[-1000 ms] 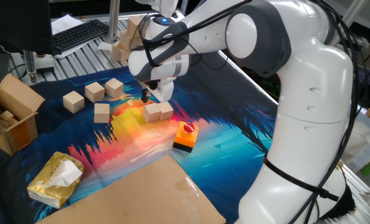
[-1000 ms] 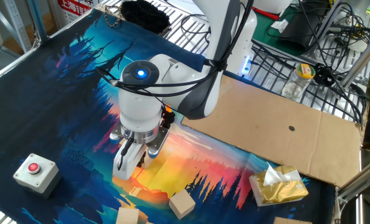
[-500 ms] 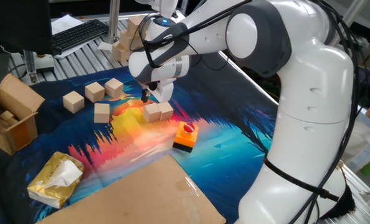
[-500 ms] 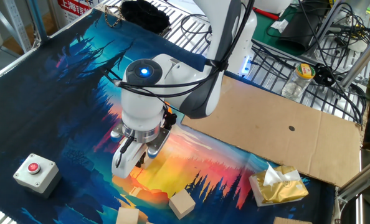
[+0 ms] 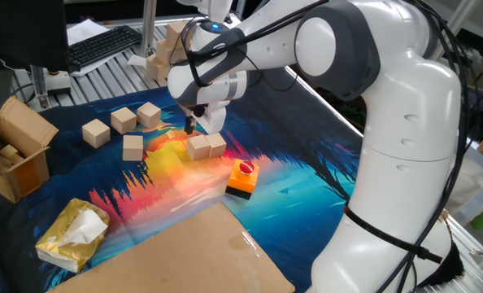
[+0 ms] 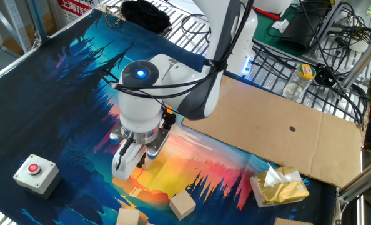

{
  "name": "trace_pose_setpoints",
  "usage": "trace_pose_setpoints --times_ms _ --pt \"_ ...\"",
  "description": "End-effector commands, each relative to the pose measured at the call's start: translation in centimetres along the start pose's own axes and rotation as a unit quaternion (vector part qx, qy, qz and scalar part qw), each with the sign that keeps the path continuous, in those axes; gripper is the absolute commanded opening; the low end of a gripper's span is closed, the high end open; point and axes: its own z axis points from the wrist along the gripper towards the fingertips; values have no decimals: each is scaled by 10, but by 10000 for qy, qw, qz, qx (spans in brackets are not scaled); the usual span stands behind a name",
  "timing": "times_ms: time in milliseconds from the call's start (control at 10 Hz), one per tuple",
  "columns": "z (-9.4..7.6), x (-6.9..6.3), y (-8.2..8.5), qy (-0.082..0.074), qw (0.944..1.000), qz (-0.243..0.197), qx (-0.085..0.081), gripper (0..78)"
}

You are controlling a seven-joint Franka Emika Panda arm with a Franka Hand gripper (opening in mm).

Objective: Stack the blocks into a pyramid shape

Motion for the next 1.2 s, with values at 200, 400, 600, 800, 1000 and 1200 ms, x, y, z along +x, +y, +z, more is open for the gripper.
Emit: trace_pose_setpoints --times_ms 200,400,600,800,1000,1200 --pt "-1 0 1 -44 9999 -103 -33 11" --pt "-1 0 1 -312 9991 51 -281 11" --pt "-1 0 1 -414 9983 99 -387 11" --pt "-1 0 1 -378 9980 130 -499 11" --pt "-1 0 1 -369 9980 111 -510 11" --pt "-1 0 1 -372 9981 83 -482 11"
